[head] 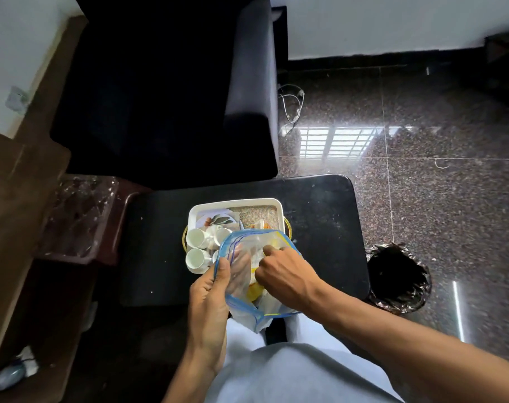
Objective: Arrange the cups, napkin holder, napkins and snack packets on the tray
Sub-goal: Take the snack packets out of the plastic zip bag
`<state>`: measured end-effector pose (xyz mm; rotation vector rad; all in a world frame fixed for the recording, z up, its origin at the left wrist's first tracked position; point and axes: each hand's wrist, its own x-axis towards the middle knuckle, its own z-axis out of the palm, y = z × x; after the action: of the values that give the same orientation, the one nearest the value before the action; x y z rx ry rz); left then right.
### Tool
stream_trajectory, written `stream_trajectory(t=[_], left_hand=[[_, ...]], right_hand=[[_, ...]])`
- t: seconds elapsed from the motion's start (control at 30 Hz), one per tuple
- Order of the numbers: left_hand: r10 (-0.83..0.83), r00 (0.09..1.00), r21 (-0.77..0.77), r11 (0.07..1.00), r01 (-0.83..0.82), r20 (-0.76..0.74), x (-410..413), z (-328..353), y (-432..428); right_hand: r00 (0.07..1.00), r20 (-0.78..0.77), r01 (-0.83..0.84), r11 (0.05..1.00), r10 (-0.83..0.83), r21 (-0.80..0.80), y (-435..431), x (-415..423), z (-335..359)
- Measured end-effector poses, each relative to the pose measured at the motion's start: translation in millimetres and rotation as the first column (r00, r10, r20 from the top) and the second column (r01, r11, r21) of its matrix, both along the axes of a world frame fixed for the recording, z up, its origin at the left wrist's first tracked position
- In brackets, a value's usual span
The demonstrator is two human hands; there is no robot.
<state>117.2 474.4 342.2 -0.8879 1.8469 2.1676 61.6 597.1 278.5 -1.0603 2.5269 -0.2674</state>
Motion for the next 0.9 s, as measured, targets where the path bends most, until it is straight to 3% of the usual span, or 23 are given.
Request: stream_trajectory(t=[0.13,0.23,0.3,0.4,0.5,0.63,0.73,0.8,0.87,0.9], left_hand=[[0.033,0.999,-0.038,0.999,-0.032,0.014,0.5,-1.1,-7.5],[0.034,0.999,-0.085,0.996,-0.032,0.015,1.8,-1.4,-16.5],[0.002,1.000,-0.106,0.994,-0.001,0.014,3.5,-3.5,-22.3],[-0.080,0.996,-0.089,0.993,0.083,0.034,7.0,-7.9,-33.4],[-0.162,0.984,0.034,0.987,0.160,0.073,7.0,-8.8,-53.6],[-0.168,0.981,0.178,0.973,0.150,0.094,3.2,-14.0,-90.9],[-0.121,0.987,0.243,0.966,0.093,0.107,2.2,-20.2,-119.0],[-0.129,0.986,0.282,0.955,0.095,0.104,3.3,-22.2,-134.5],[-0.134,0.985,0.318,0.943,0.094,0.105,5.3,-28.7,-149.1],[-0.132,0.986,0.334,0.938,0.090,0.105,5.5,-30.0,-153.4]], right_hand=[[0.996,-0.060,-0.079,0.974,0.067,-0.214,6.8,-2.5,3.8],[0.995,-0.089,-0.075,0.899,0.040,-0.431,13.0,-2.8,7.4],[0.988,-0.147,-0.106,0.863,0.037,-0.494,14.2,-3.3,10.2],[0.956,-0.278,-0.232,0.819,0.092,-0.525,3.2,-4.8,21.6],[0.907,-0.393,-0.343,0.804,0.149,-0.486,-17.3,-4.6,43.6],[0.886,-0.451,-0.335,0.817,0.104,-0.469,-33.4,-10.0,88.4],[0.920,-0.380,-0.159,0.799,-0.093,-0.580,-22.7,-18.0,118.3],[0.876,-0.296,0.089,0.731,-0.381,-0.677,-9.8,-20.5,128.3],[0.683,-0.194,0.354,0.552,-0.704,-0.755,1.4,-20.9,123.1],[0.577,-0.058,0.470,0.389,-0.814,-0.792,6.8,-21.0,112.6]])
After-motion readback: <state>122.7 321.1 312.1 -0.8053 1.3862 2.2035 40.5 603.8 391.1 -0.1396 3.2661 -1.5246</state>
